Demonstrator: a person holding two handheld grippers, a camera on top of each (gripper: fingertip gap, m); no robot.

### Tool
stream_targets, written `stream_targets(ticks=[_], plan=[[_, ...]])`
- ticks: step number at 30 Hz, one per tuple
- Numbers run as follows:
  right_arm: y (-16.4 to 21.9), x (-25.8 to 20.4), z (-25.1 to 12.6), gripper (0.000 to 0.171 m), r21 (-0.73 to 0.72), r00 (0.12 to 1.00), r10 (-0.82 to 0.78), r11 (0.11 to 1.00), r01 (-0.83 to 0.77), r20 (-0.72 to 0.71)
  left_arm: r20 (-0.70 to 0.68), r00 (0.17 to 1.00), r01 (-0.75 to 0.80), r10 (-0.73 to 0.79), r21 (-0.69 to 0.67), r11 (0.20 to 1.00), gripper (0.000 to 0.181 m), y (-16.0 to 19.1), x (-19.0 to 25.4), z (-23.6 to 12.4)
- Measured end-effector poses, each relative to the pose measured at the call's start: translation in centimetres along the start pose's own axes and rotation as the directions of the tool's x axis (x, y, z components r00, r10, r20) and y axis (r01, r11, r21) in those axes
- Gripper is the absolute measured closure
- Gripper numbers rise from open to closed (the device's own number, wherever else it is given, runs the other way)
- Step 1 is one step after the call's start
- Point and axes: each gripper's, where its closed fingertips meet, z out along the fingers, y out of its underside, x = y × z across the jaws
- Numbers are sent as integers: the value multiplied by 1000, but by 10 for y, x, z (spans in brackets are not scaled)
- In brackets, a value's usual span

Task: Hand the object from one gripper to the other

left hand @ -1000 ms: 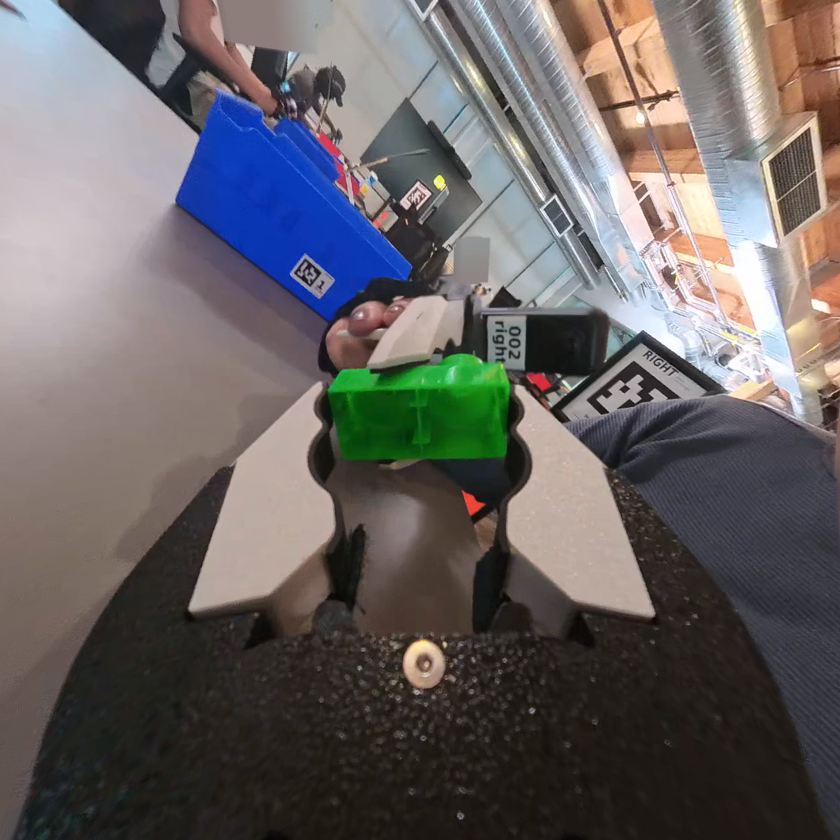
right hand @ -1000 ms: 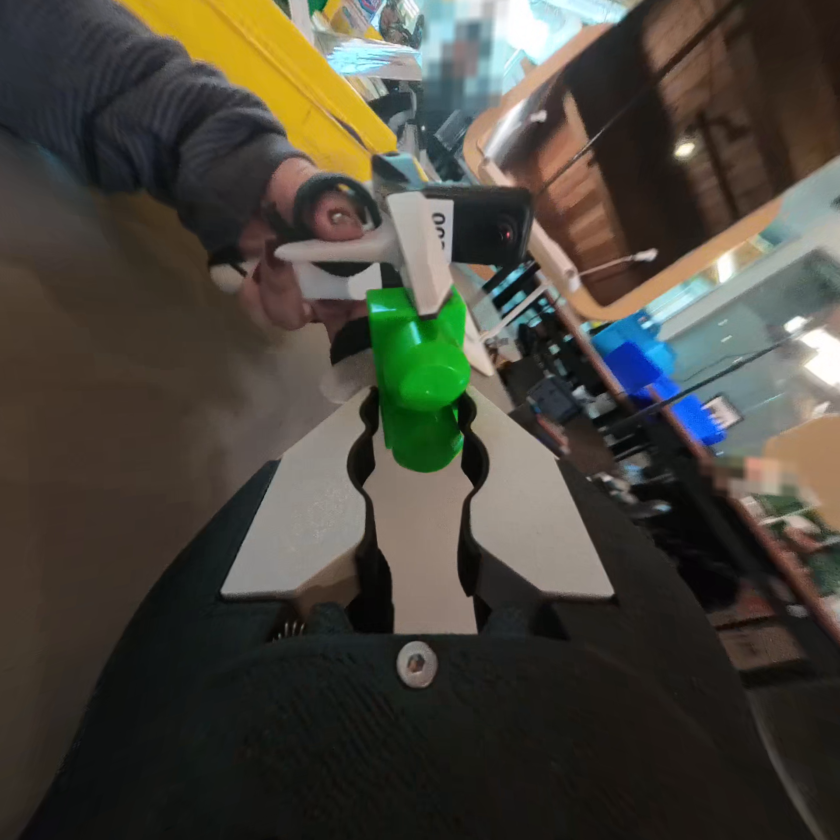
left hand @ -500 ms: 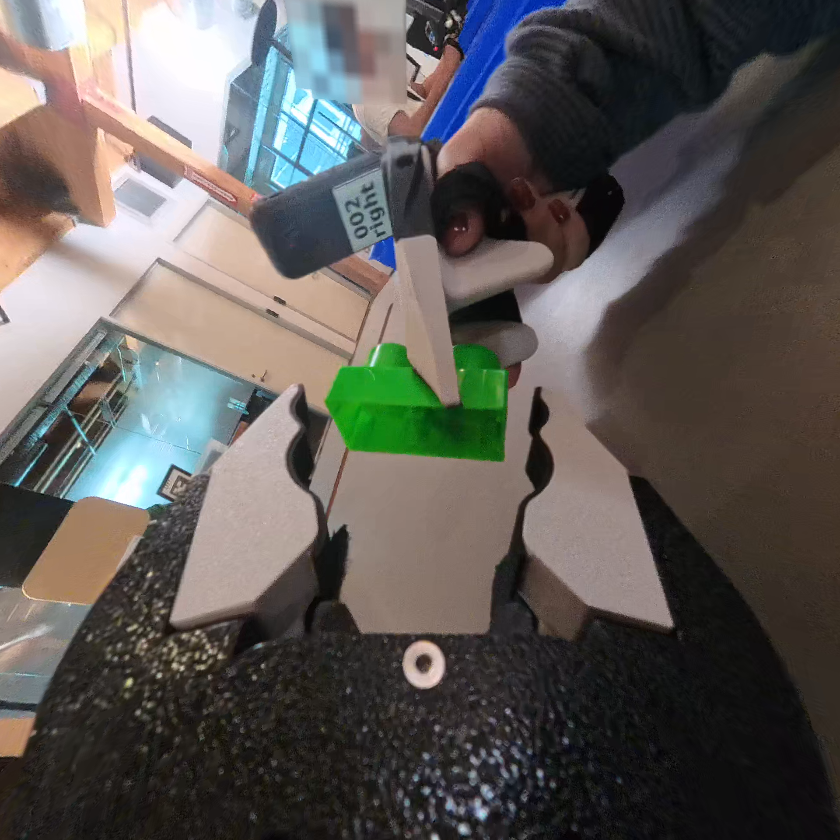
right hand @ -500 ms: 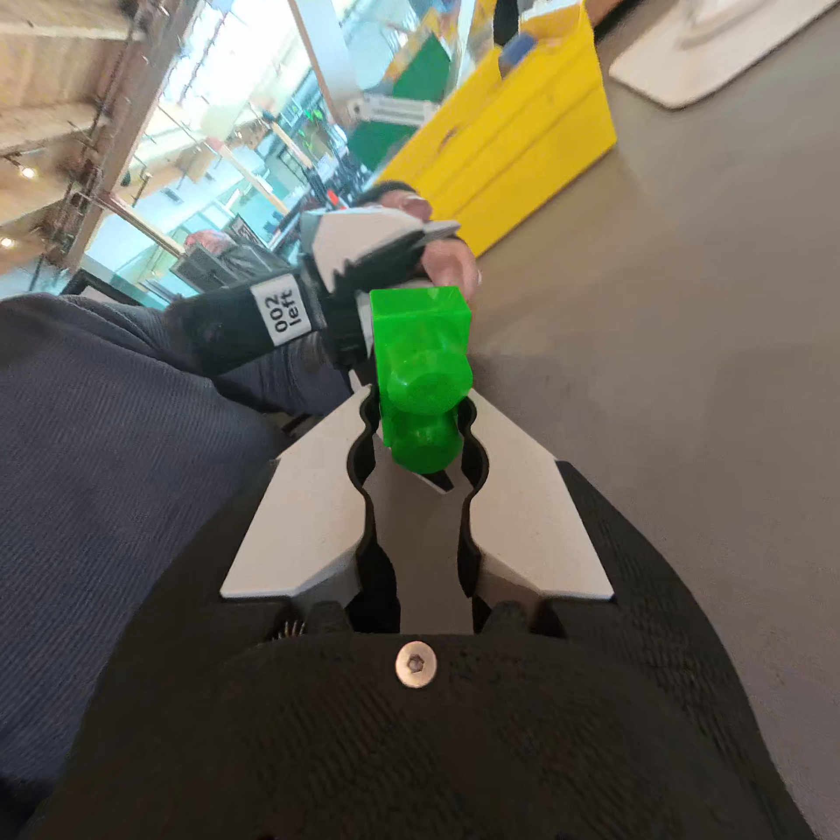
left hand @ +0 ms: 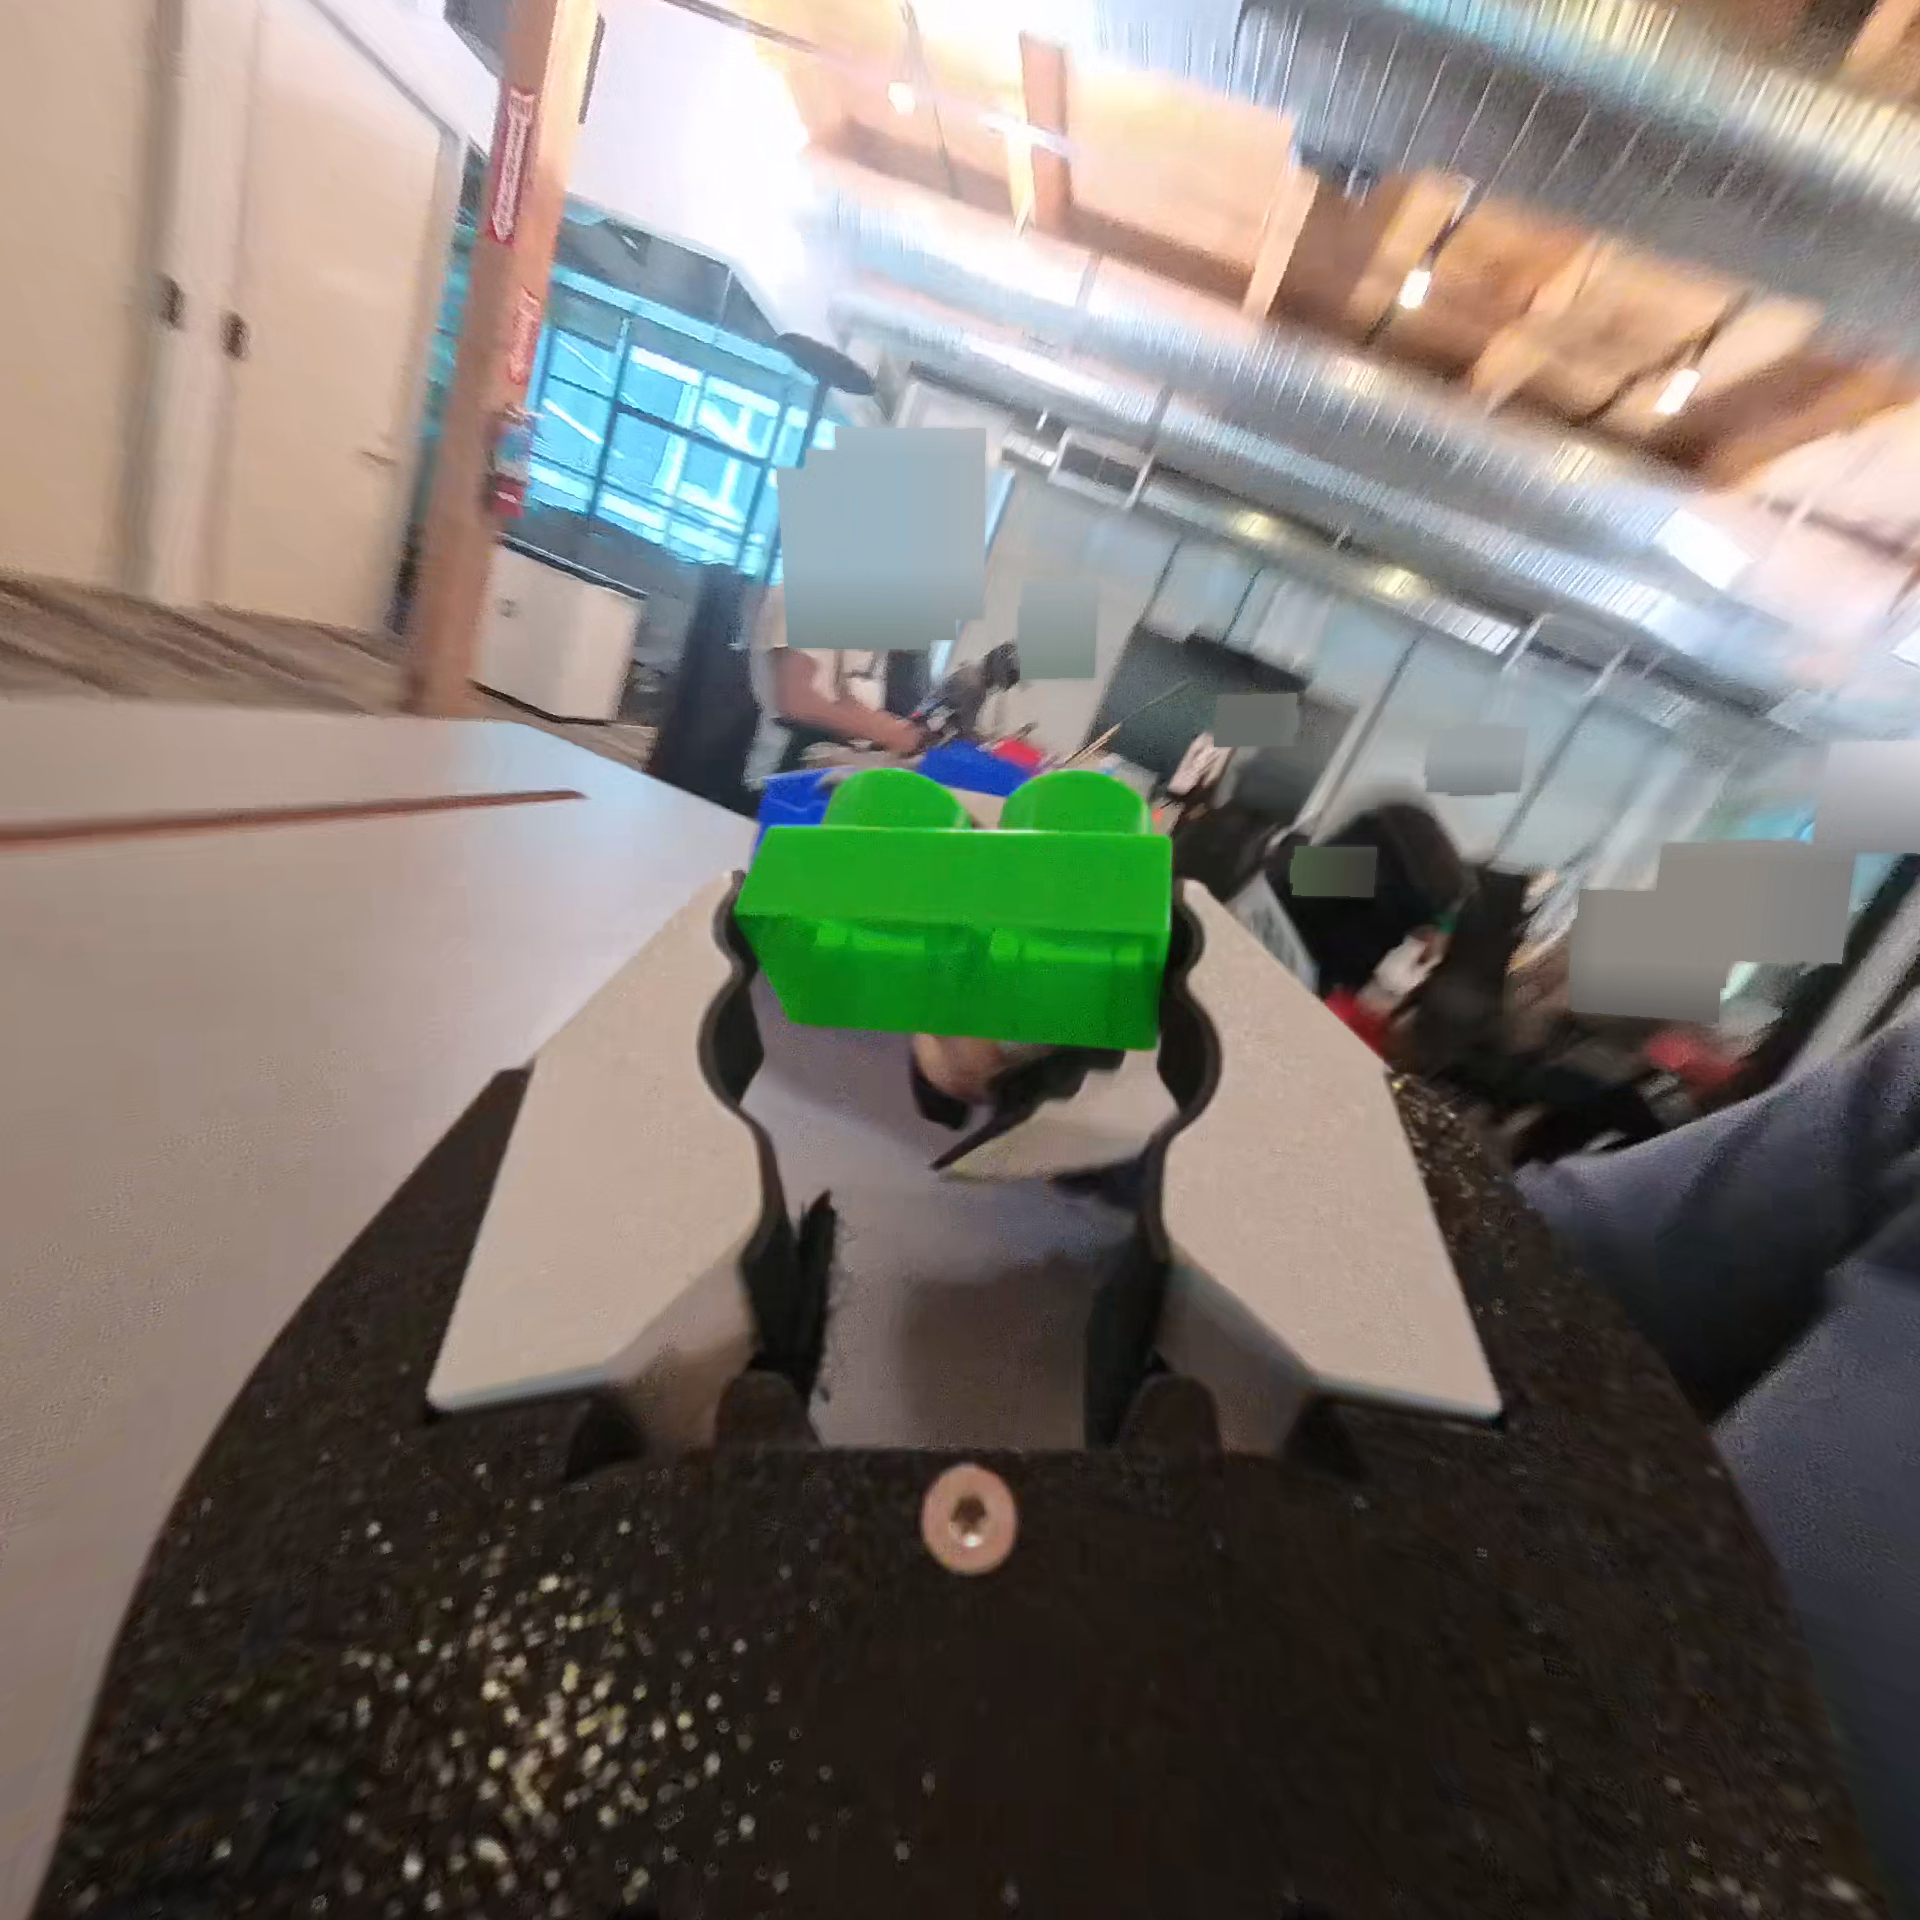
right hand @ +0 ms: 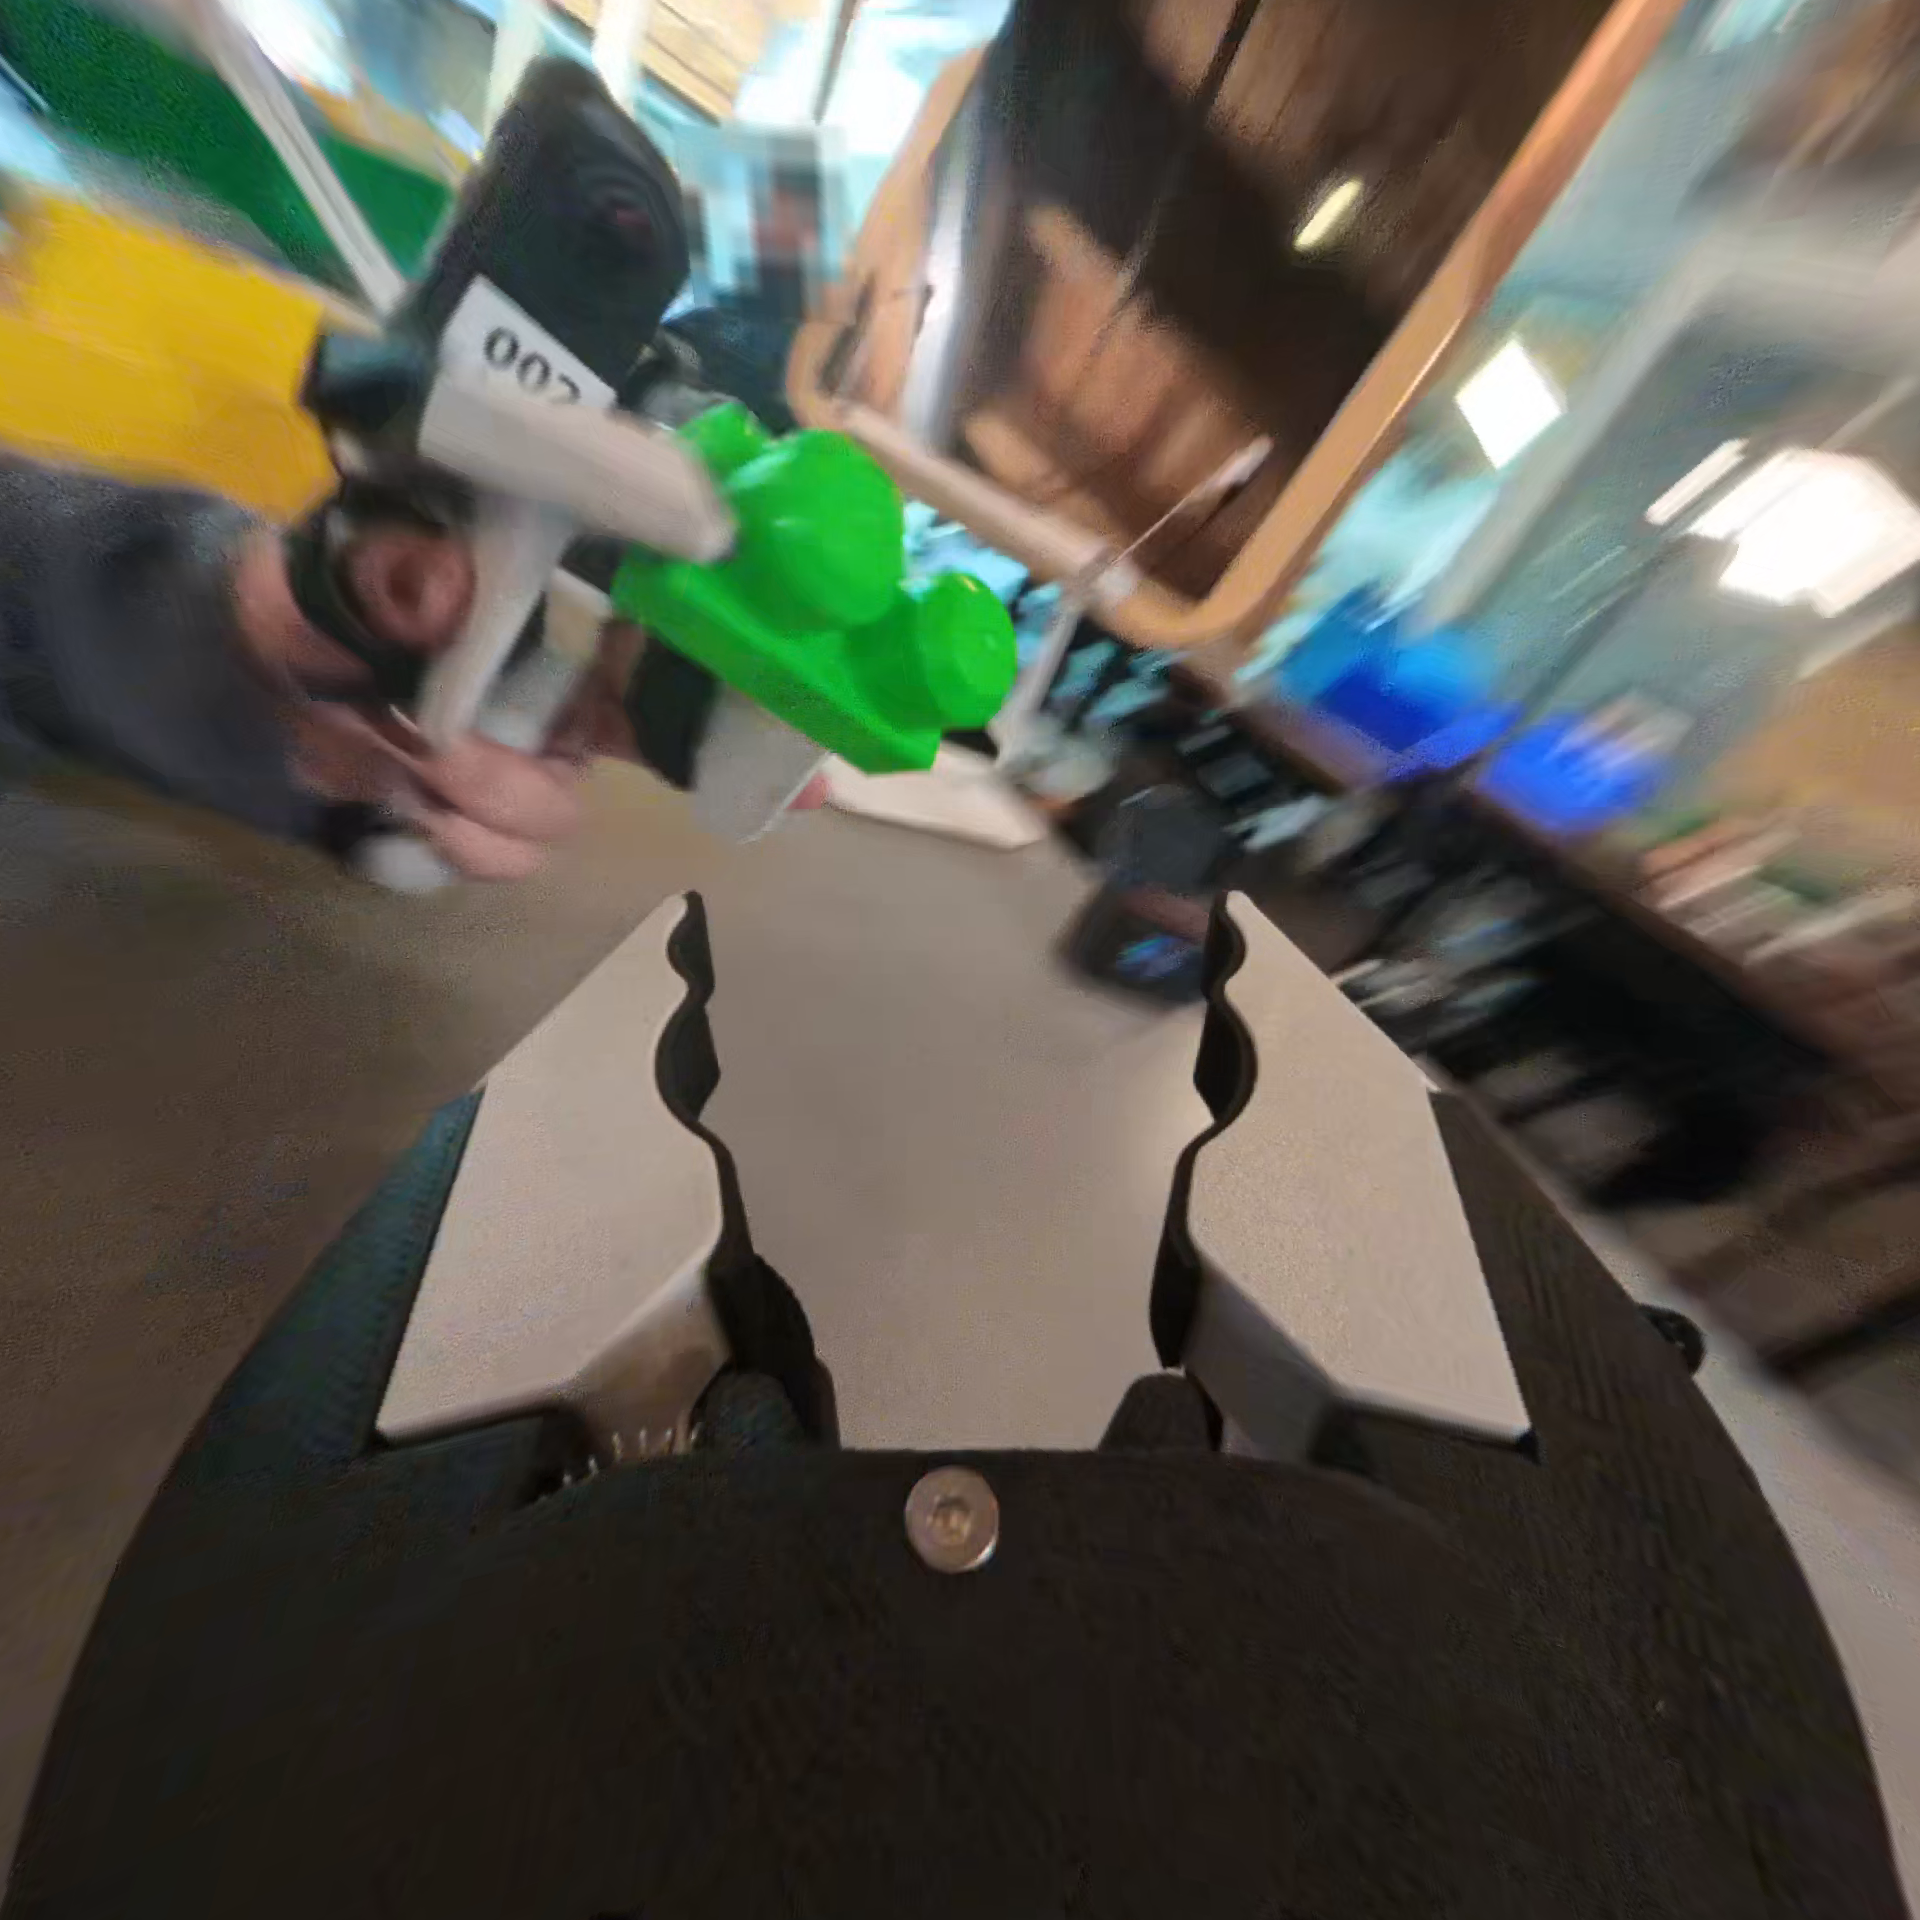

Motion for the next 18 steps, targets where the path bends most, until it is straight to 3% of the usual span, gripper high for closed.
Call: stream_targets(ticks=[2, 3, 8, 10, 12, 14, 16, 18], plan=[[-16, -7, 1, 80, 15, 919, -361, 930, 368, -157, -51, 987, 155, -154, 32, 987, 105, 1, -2, 1], [-18, -16, 4, 84, -8, 871, -460, 885, 466, -175, -78, 976, 209, -205, 48, 977, 105, 1, 0, 1], [-24, -22, 11, 100, -58, 803, -540, 837, 545, -252, -113, 952, 279, -283, -52, 959, 105, 23, 7, 10], [-27, -17, 7, 123, -41, 822, -503, 858, 511, -267, -130, 939, 312, -319, -68, 948, 105, 26, 9, 12], [-27, -15, 6, 126, -12, 879, -415, 906, 424, -234, -138, 931, 333, -339, -64, 941, 105, 24, 9, 12], [-29, -7, 6, 127, 40, 955, -204, 975, 217, -215, -140, 960, 240, -244, -44, 970, 101, 21, 11, 10], [-29, 6, 3, 127, 117, 980, 128, 987, -111, -151, -15, 1000, -10, 9, -79, 997, 88, 26, -1, 10], [-27, 15, 0, 127, 161, 889, 458, 879, -450, -16, 155, 918, -339, 365, -170, 925, 82, 27, -19, 5]])
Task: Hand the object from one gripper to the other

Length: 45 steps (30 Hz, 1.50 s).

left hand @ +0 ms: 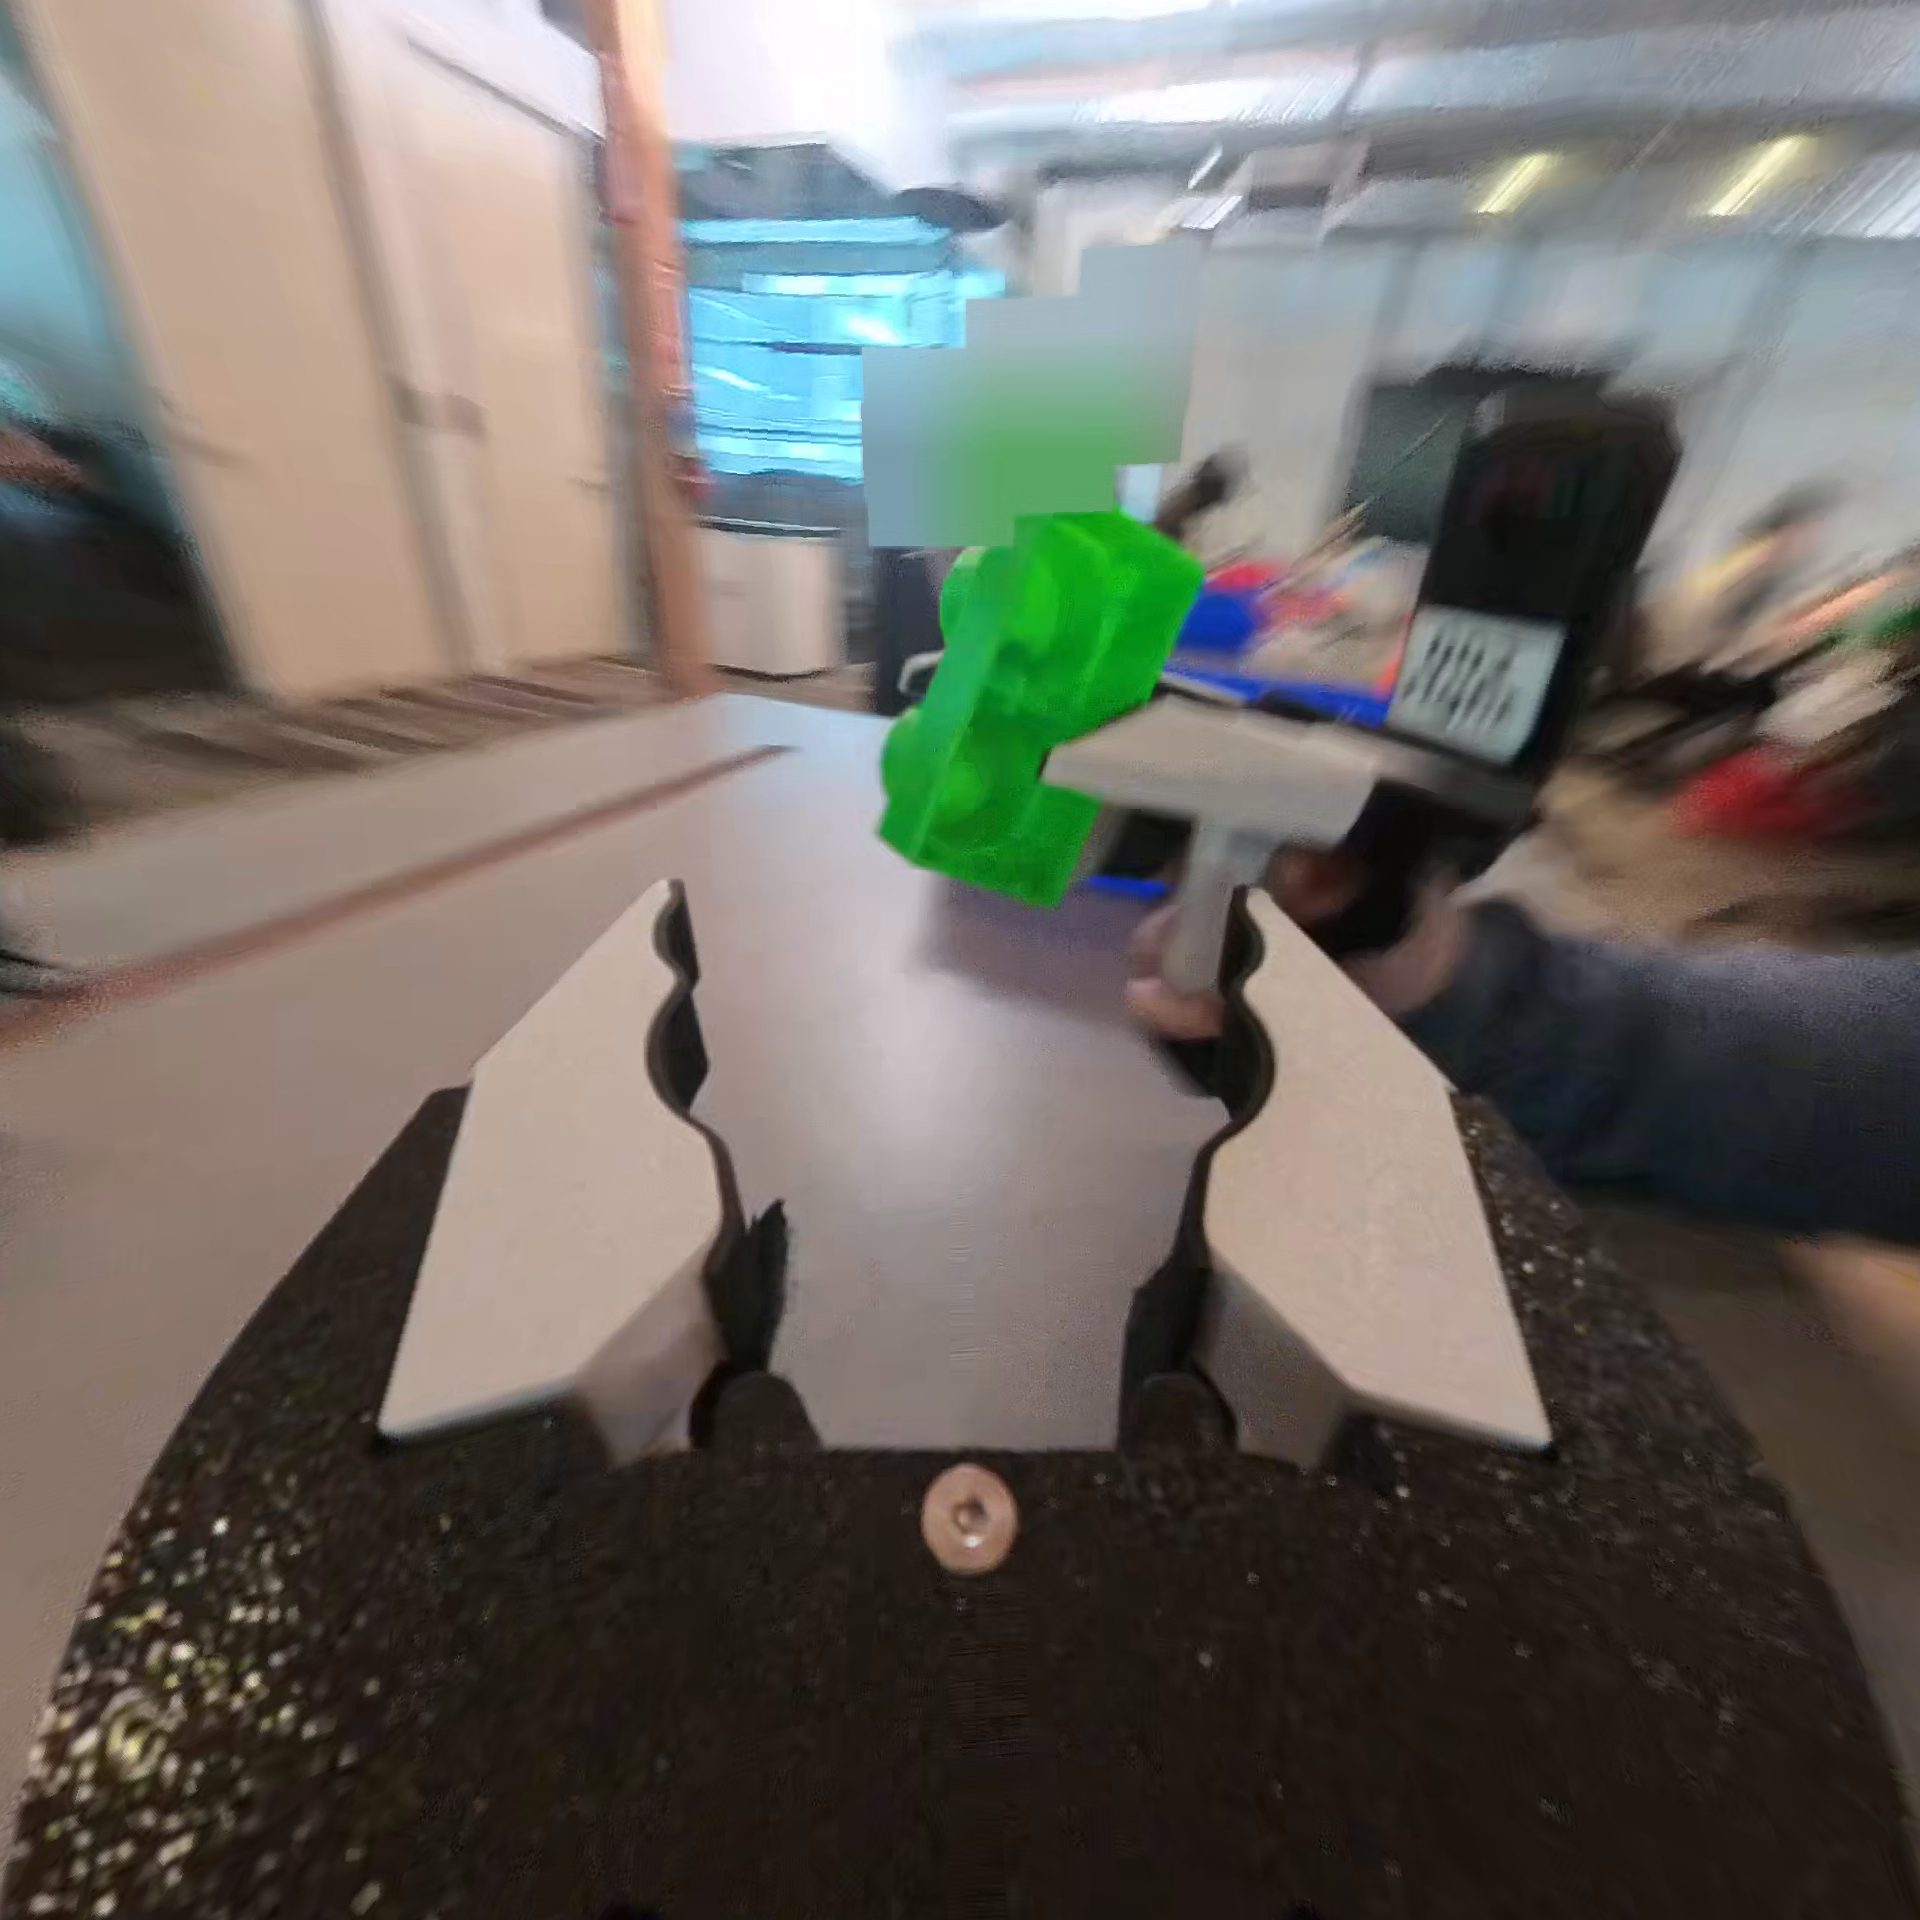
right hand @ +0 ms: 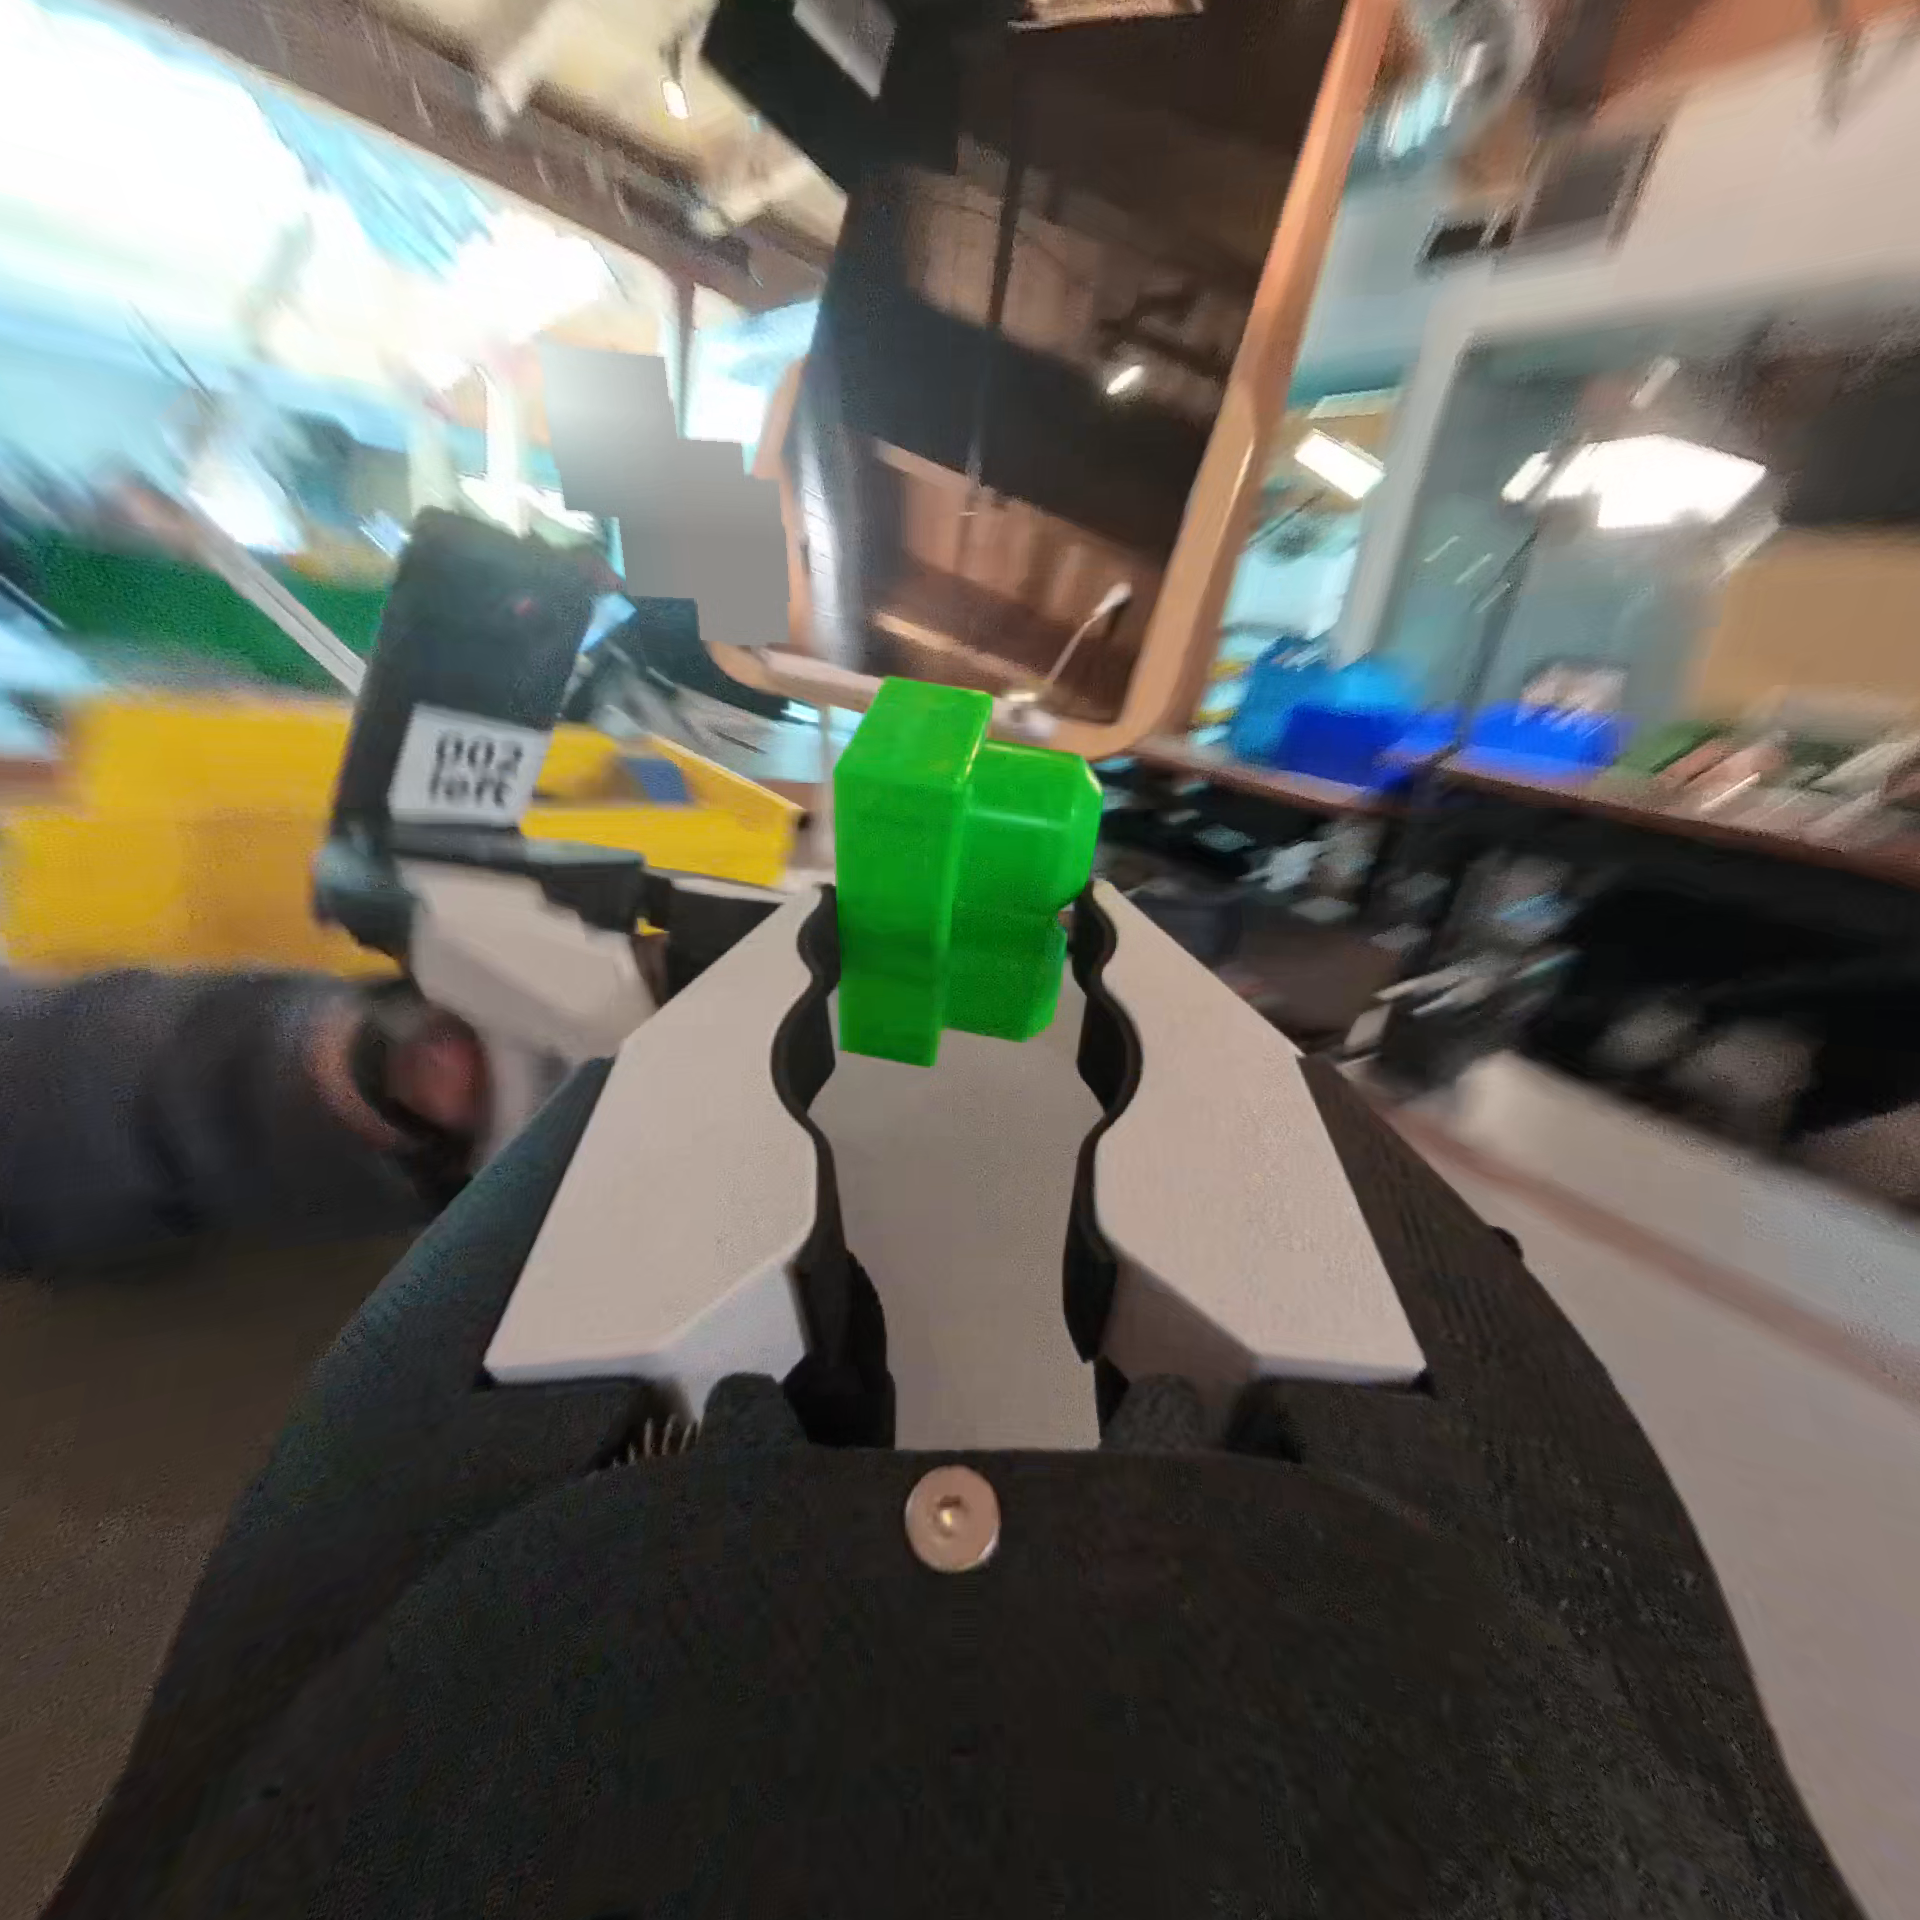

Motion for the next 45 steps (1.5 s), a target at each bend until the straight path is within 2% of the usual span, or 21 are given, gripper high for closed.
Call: stream_targets(ticks=[2, 5, 8, 10, 12, 14, 16, 19, 21, 23, 26, 28, 31, 33, 35, 37, 39, 40, 41, 43, 45], plan=[[2, 3, 0, 127, -16, 938, 330, 944, -330, 104, 185, 935, -298, 304, -58, 953, 89, -3, -13, -5], [5, -2, 1, 128, -71, 744, 630, 772, -632, 225, 275, 796, -528, 539, -120, 841, 106, -7, -9, -6], [11, -9, 4, 127, -121, 620, 741, 661, -740, 257, 280, 728, -613, 626, -143, 777, 126, -5, -1, -4], [15, -11, 6, 127, -143, 592, 765, 635, -759, 252, 286, 715, -631, 638, -129, 765, 143, -8, 2, -5], [14, -12, 6, 127, -143, 600, 759, 643, -752, 254, 256, 756, -593, 602, -120, 796, 145, -8, 2, -5], [13, -11, 5, 125, -142, 671, 695, 714, -685, 257, 218, 833, -498, 508, -102, 861, 146, -10, -1, -6], [17, -7, 0, 107, -158, 807, 538, 843, -514, 243, 132, 934, -319, 332, -107, 942, 146, -6, -4, -7], [19, 11, -15, 88, -149, 979, 92, 987, -65, 184, -64, 997, 35, -48, -182, 983, 146, 4, 0, -11], [14, 6, -25, 87, -107, 942, -281, 947, 303, 183, -220, 923, 261, -316, -246, 933, 146, 6, 15, -18], [20, -14, -29, 87, -109, 850, -459, 860, 498, 260, -328, 767, 461, -552, -317, 829, 147, 4, 27, -25], [30, -44, -30, 91, -123, 790, -473, 823, 554, 390, -412, 484, 615, -772, -467, 635, 147, 4, 46, -37], [35, -53, -31, 98, -132, 773, -466, 815, 565, 431, -406, 438, 594, -802, -540, 597, 147, 15, 55, -40], [32, -66, -38, 121, -136, 786, -350, 869, 475, 510, -438, 376, 585, -817, -571, 576, 147, 12, 67, -41], [30, -65, -40, 126, -177, 811, -256, 900, 399, 525, -454, 399, 591, -797, -537, 601, 146, 9, 66, -37], [28, -56, -39, 126, -225, 853, -142, 931, 287, 502, -468, 510, 587, -722, -424, 690, 137, 5, 55, -27], [26, -47, -39, 126, -288, 880, 23, 949, 130, 475, -425, 729, 463, -537, -271, 844, 115, 5, 40, -19], [31, -39, -40, 126, -376, 873, 207, 926, -30, 441, -305, 928, 166, -214, -174, 971, 105, 12, 25, -16], [34, -36, -40, 126, -423, 854, 308, 899, -116, 420, -255, 967, -27, -12, -147, 989, 104, 14, 22, -16], [37, -35, -42, 126, -472, 817, 414, 858, -203, 402, -200, 959, -227, 200, -125, 966, 104, 14, 20, -16], [40, -38, -47, 126, -547, 712, 584, 769, -332, 389, -115, 836, -547, 536, -89, 833, 104, 11, 24, -16], [42, -43, -51, 126, -595, 627, 677, 701, -392, 385, -108, 687, -726, 718, -104, 679, 108, 17, 33, -13]])
